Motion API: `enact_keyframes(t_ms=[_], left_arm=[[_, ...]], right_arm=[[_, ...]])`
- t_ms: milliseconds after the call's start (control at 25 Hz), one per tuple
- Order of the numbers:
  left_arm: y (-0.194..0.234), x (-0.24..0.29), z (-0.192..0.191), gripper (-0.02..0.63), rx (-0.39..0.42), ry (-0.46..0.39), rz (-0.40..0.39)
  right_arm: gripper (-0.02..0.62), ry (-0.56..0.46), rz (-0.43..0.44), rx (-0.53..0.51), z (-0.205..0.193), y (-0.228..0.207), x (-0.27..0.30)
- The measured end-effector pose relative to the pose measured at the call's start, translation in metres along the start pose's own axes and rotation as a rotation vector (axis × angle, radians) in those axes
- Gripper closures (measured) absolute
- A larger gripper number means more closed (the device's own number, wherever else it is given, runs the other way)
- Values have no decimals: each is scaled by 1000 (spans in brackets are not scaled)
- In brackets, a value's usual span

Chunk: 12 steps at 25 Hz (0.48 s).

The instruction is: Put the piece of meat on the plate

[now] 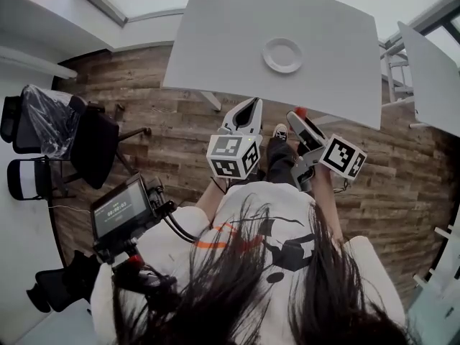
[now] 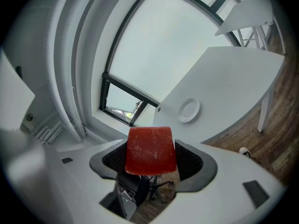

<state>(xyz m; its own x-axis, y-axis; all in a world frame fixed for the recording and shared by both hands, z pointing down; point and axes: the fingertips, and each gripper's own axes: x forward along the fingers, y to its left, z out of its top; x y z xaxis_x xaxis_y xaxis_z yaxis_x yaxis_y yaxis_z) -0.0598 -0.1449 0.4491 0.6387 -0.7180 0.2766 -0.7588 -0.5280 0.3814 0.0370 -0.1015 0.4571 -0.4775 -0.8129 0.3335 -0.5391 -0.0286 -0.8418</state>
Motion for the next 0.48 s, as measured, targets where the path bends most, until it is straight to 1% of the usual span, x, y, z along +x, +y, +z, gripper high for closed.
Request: enact_keyframes(t_ms=[200, 480], left_arm=[[12, 19, 1, 601, -8, 16, 29], [47, 70, 27, 601, 6, 12, 91]], right_arm=[[284, 21, -9, -8, 20, -13, 22], [284, 59, -26, -37, 70, -38, 73]])
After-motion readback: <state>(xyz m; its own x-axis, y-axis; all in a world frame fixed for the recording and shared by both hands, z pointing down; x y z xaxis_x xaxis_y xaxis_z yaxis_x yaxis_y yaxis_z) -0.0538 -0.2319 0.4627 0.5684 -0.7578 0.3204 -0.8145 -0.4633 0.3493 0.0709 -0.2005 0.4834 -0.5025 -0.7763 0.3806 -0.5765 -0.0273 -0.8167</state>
